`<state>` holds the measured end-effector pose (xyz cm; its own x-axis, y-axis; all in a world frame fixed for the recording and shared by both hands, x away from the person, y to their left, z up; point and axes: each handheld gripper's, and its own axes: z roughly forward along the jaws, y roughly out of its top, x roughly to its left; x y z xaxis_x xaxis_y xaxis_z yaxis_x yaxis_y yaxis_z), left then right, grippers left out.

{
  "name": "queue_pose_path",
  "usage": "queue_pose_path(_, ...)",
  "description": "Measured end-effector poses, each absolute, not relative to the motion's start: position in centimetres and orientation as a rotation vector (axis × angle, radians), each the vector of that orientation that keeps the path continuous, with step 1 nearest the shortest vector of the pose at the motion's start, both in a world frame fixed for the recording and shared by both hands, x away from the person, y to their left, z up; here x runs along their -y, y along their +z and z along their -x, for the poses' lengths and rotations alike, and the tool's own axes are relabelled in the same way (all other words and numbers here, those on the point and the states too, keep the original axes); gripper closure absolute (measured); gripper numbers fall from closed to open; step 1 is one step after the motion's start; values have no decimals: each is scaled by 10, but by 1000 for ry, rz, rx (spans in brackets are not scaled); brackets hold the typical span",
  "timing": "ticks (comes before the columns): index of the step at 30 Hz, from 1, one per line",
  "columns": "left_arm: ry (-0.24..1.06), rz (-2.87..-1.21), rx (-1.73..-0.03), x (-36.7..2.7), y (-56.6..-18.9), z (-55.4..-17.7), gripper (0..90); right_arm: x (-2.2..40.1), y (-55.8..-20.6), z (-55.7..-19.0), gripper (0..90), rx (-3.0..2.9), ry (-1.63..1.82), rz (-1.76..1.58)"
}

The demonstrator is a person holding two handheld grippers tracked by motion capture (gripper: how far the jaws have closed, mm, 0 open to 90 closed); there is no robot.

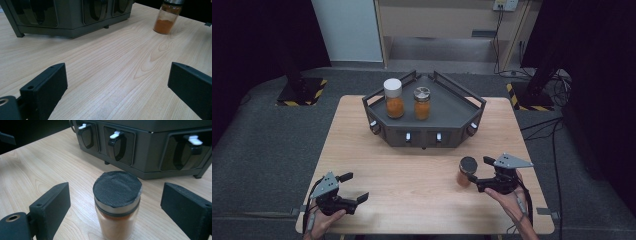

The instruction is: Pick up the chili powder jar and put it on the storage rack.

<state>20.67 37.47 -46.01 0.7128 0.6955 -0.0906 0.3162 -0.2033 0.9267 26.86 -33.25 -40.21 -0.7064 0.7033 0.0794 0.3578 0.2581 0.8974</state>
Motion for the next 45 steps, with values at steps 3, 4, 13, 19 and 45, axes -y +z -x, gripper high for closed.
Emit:
queue_pose_path(3,422,-1799,-798,-375,-460,-207,17,330,-403,-272,93,-2207,1414,-978)
queue_pose_path(4,422,-1798,-798,-375,-460,-207,17,330,-405,-275,93,-2212,1424,-989)
queue_pose_path(13,422,-1799,-797,-375,-460,-207,17,318,-409,-285,131,-2232,1406,-979)
queue_pose_path(19,423,-1801,-796,-375,-460,-207,17,314,-413,-293,166,-2245,1397,-995)
queue_pose_path(45,425,-1802,-798,-374,-460,-207,17,303,-416,-298,349,-2263,1330,-934)
